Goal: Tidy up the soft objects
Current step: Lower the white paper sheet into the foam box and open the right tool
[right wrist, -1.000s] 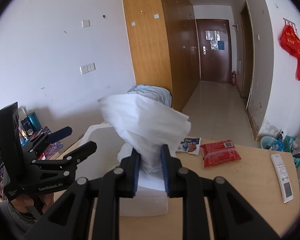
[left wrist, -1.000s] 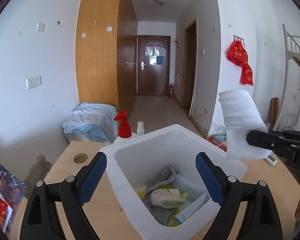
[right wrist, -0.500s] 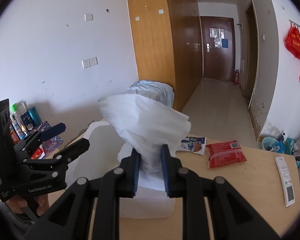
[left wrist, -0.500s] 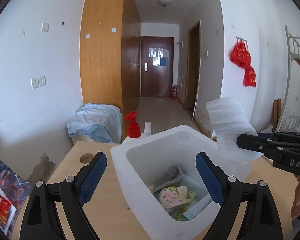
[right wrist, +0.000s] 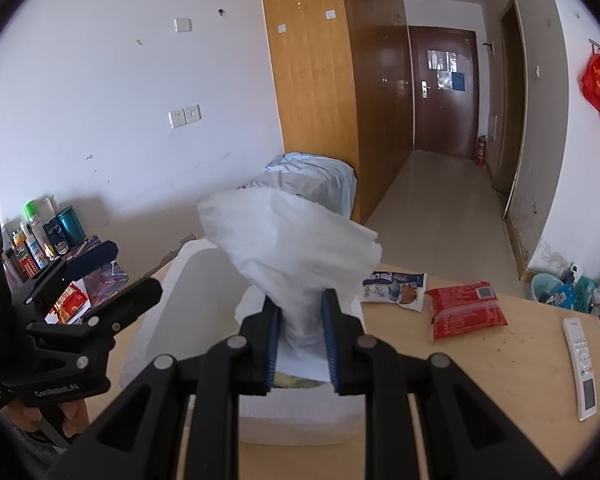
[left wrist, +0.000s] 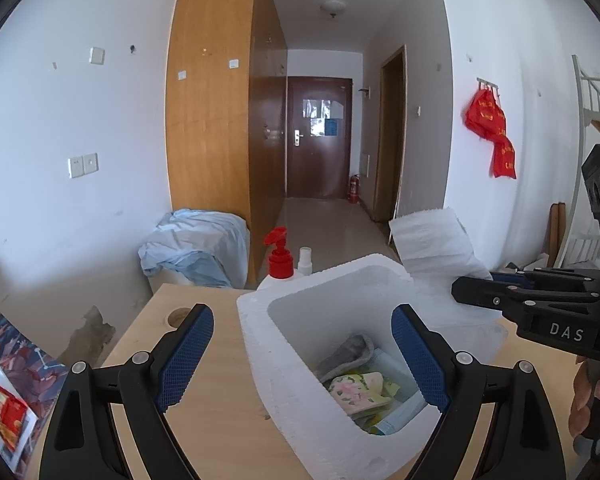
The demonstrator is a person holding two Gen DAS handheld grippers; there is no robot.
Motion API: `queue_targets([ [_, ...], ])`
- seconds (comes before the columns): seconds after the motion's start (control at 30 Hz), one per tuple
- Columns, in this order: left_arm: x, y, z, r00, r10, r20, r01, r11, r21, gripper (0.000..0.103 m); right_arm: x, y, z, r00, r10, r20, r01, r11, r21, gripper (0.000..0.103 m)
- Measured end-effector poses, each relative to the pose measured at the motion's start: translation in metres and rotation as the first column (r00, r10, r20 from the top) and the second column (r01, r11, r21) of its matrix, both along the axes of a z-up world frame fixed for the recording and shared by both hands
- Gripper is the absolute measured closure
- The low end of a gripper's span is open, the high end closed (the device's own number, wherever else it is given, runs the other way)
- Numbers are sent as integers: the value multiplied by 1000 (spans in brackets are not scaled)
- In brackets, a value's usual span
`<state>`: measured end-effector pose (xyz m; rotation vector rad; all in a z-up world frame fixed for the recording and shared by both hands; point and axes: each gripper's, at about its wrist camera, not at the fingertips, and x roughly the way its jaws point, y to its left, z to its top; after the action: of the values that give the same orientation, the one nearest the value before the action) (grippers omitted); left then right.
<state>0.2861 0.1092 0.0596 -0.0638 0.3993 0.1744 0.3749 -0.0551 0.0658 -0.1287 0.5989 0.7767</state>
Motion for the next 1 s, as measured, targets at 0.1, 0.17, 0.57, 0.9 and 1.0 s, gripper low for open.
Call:
queue_targets([
  [0.1,-2,1,1,1000,5,2,-5,1000,4,12,2,3,-2,1000,3,-6,-3,1000,-4,79],
  [0.17,-4,3,1,1000,13,7,-13,1000,3,12,3,6,-3,1000,4,-11,-4,1000,-5,79],
  [0.57,-9,15,1,999,35,6,-35,999,-9,12,11,24,-13,999,34,-35,-35,999,-29,79],
  [0.9,-14,19,2,999,46,13,-45,999,-23,12,6,36,-15,997,63,-36,-64,997,-38,79],
  [1.0,-16,18,4,999,49,16,-49,999,-22,12,4,38,-15,997,71,-39,-72,997,-38,79],
])
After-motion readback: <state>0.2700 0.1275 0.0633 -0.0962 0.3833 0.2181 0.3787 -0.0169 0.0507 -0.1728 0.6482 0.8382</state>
